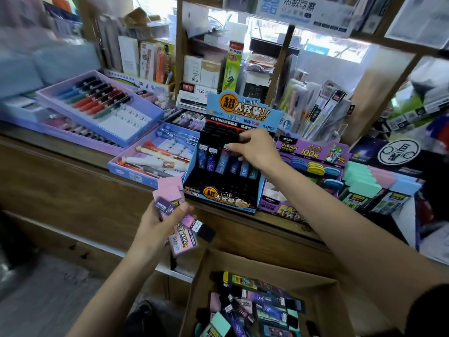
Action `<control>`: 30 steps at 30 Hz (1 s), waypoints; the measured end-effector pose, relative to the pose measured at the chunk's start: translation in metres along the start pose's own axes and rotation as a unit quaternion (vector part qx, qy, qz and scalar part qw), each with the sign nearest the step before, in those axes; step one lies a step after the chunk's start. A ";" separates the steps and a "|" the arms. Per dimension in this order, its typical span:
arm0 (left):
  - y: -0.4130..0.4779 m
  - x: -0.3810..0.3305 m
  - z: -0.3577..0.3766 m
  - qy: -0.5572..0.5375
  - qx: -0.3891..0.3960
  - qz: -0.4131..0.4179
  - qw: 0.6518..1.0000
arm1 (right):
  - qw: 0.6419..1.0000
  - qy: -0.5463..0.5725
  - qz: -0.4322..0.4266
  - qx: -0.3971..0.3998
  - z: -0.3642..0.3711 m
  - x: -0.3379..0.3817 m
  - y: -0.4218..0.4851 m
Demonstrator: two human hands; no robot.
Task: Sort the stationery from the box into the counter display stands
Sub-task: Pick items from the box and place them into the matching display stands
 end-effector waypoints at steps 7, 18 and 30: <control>0.001 -0.001 -0.001 -0.012 -0.001 0.001 1.000 | 0.998 -0.052 -0.010 0.034 0.001 0.002 0.007; 0.002 -0.005 -0.001 -0.023 0.001 0.013 1.000 | 0.999 -0.021 0.023 0.009 0.013 -0.014 -0.003; -0.004 -0.022 0.018 -0.005 0.014 0.036 0.999 | 0.995 -0.053 -0.079 -0.006 0.020 0.028 -0.091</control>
Point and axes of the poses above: each hand's wrist, its own y-axis towards the middle knuckle, its own z-axis out of the palm, x = y × z, the point moved 8 cm from there along y, towards the middle knuckle, and after that the axes turned 15 degrees about -z, right-handed, at the moved point
